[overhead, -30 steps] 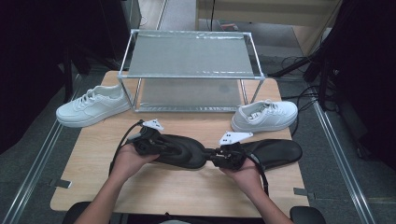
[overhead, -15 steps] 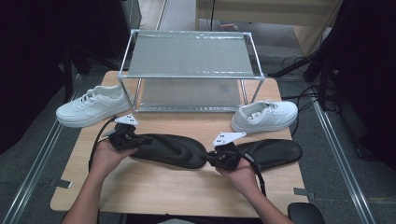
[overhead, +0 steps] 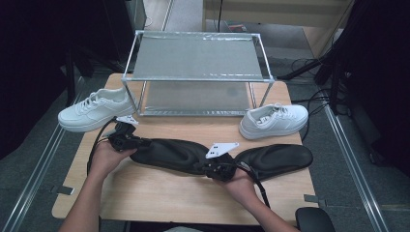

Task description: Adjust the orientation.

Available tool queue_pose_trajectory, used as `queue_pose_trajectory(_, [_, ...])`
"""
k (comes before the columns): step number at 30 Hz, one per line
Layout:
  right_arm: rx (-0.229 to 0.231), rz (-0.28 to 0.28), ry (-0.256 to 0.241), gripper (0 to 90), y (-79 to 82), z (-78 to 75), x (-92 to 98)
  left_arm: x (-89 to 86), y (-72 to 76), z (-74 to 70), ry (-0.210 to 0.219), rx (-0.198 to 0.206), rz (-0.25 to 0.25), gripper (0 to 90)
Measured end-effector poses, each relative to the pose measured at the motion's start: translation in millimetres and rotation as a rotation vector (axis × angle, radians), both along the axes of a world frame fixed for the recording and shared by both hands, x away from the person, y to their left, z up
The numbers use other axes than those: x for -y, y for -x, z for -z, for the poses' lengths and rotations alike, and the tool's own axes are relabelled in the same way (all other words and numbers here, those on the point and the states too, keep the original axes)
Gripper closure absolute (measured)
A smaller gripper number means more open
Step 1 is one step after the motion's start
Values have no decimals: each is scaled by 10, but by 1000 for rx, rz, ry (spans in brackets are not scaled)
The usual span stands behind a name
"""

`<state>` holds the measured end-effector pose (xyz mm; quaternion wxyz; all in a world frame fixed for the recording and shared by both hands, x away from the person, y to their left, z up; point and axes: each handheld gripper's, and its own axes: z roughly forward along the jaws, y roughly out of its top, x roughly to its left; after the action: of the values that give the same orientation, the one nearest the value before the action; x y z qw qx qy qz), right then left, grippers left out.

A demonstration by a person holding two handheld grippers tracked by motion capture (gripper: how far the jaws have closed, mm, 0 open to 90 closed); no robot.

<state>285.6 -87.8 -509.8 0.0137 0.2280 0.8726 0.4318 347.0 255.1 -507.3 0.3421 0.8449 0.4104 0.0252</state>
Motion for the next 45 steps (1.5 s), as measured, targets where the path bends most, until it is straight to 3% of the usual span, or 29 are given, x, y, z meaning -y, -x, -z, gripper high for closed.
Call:
queue_pose_trajectory(7, [-5,5,20,900,-24,61,-95,34,20,68,-11,-18,31,900])
queue_pose_trajectory(9, [-3,4,21,900,-29,57,-100,26,21,83,6,-19,36,900])
queue_pose_trajectory(19, [-1,22,28,900,-76,49,-95,25,37,99,16,-16,25,900])
queue_pose_trajectory(40, [-1,96,37,900,-370,17,-68,56,123,102,36,-20,27,900])
queue_pose_trajectory(45, [-8,110,32,900,-432,17,-70,87,195,79,36,-22,47,900])
